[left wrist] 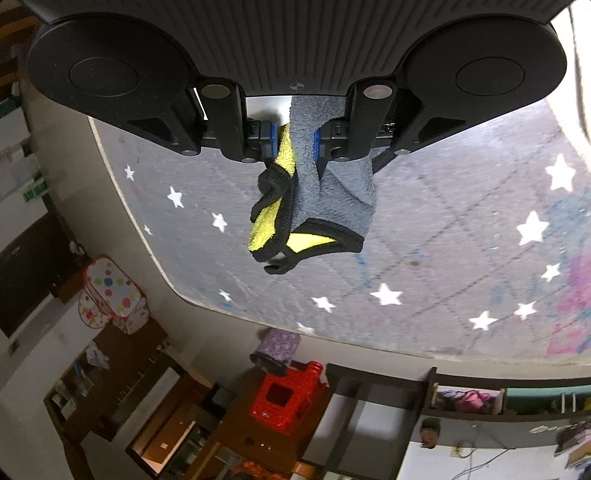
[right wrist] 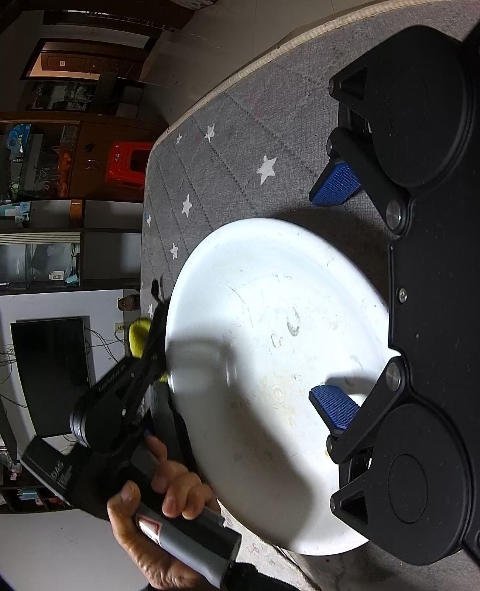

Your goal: Clean bowl

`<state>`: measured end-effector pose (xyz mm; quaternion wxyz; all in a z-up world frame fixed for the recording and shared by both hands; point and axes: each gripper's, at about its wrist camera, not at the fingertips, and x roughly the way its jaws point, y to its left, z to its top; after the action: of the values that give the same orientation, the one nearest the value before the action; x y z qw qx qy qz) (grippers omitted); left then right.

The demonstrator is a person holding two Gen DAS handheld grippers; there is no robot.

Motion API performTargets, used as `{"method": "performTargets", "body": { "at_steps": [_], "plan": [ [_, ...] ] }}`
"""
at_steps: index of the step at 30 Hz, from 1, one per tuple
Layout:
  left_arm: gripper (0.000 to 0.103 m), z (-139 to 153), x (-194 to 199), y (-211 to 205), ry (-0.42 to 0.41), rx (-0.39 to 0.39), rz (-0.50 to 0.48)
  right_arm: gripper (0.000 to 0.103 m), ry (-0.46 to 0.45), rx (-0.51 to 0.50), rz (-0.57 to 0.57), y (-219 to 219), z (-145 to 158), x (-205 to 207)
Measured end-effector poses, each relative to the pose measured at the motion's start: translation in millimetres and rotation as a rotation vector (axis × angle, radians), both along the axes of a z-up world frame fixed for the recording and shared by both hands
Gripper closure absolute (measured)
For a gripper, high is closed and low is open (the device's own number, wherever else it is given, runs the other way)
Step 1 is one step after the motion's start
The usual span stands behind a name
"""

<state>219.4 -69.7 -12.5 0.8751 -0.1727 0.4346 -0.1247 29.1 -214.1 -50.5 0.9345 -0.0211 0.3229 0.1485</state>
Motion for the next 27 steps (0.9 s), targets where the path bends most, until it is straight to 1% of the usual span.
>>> {"method": "performTargets", "body": {
  "at_steps": [5, 7, 9, 13, 14, 15, 16, 17, 18, 19, 21, 22, 24, 27],
  "plan": [
    [0.088, 3, -11, 9, -0.010, 0.061, 0.021, 0.000, 0.027, -0.010, -0.031, 2, 4, -1],
    [0.088, 4, -15, 11, -0.011, 0.074, 0.030, 0.000, 0.039, -0.004, -0.031, 1, 6, -4],
    [0.088, 4, -19, 15, -0.010, 0.075, 0.036, 0.005, 0.043, -0.002, -0.034, 1, 8, -10],
    [0.089, 5, -27, 24, -0.008, 0.077, 0.048, 0.010, 0.035, 0.008, -0.044, 1, 13, -21],
    [0.089, 5, -29, 26, -0.007, 0.077, 0.051, 0.015, 0.032, 0.006, -0.046, 1, 14, -23],
    [0.089, 5, -31, 28, -0.007, 0.078, 0.054, 0.023, 0.037, 0.012, -0.049, 0, 15, -23],
    [0.089, 6, -33, 30, -0.006, 0.078, 0.058, 0.029, 0.042, 0.018, -0.051, 0, 16, -22],
    [0.089, 6, -36, 33, -0.004, 0.075, 0.061, 0.036, 0.047, 0.025, -0.057, -1, 17, -21],
    [0.089, 7, -40, 37, 0.000, 0.068, 0.065, 0.040, 0.055, 0.033, -0.066, -3, 17, -19],
    [0.090, 7, -42, 39, 0.002, 0.064, 0.065, 0.042, 0.058, 0.037, -0.068, -4, 17, -17],
    [0.090, 8, -46, 43, 0.005, 0.057, 0.065, 0.050, 0.069, 0.050, -0.066, -6, 17, -13],
    [0.090, 8, -47, 44, 0.006, 0.055, 0.064, 0.051, 0.071, 0.052, -0.064, -6, 17, -12],
    [0.091, 9, -51, 46, 0.009, 0.053, 0.063, 0.063, 0.071, 0.057, -0.061, -5, 17, -10],
    [0.092, 11, -56, 48, 0.006, 0.060, 0.056, 0.065, 0.071, 0.052, -0.070, -6, 17, -8]
  ]
}}
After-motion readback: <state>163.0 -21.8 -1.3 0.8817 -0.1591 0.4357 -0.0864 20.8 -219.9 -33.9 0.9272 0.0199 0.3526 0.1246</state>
